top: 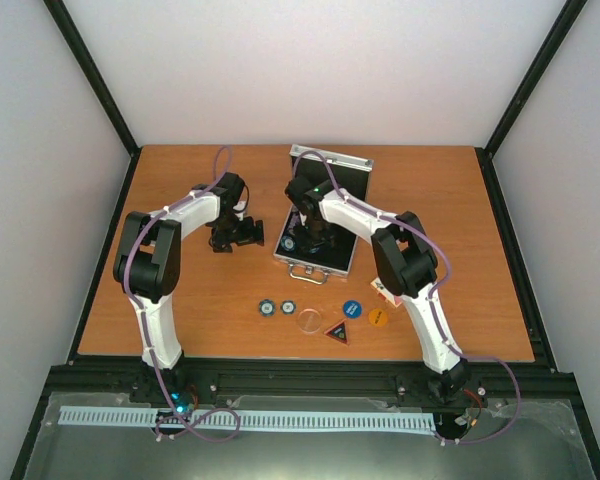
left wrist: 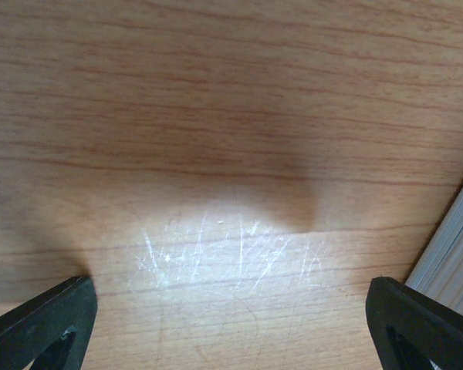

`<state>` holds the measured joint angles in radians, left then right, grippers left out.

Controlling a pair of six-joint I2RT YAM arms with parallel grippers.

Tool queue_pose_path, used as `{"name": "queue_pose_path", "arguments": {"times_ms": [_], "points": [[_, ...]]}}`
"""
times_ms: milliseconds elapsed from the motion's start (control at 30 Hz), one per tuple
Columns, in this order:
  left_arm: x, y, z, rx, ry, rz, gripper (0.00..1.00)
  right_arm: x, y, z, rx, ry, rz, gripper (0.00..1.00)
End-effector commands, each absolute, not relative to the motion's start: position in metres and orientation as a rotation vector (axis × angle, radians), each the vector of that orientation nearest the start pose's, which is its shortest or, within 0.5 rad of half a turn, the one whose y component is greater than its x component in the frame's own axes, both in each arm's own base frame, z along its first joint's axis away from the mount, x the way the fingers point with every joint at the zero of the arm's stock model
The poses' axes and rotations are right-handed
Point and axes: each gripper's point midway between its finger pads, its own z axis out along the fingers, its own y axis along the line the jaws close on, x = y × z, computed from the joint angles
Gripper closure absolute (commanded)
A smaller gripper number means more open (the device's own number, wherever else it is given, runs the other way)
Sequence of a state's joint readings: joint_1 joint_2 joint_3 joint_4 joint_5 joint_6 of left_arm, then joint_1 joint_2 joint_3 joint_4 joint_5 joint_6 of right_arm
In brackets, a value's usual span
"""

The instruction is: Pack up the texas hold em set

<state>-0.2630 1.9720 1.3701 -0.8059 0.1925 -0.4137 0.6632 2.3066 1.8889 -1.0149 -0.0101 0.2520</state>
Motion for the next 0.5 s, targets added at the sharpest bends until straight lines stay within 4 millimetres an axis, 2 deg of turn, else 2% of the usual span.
{"name": "queue_pose_path", "arguments": {"times_ms": [0,167,367,467], "points": [[0.374,-0.129,0.02,-0.209,3.046,-0.348,0.01,0.37,0.29,-0.016,-0.619,3.008,0.059,0.64],[0.374,-0.129,0.021,-0.208,3.044,-0.347,0.02,0.371,0.288,-0.011,-0.623,2.995,0.042,0.67],[0.376,-0.13,0.022,-0.208,3.042,-0.352,0.01,0.377,0.286,0.006,-0.638,2.955,0.017,0.69],[0.376,-0.13,0.022,-0.208,3.04,-0.353,0.01,0.381,0.287,0.018,-0.639,2.932,0.019,0.77]]}}
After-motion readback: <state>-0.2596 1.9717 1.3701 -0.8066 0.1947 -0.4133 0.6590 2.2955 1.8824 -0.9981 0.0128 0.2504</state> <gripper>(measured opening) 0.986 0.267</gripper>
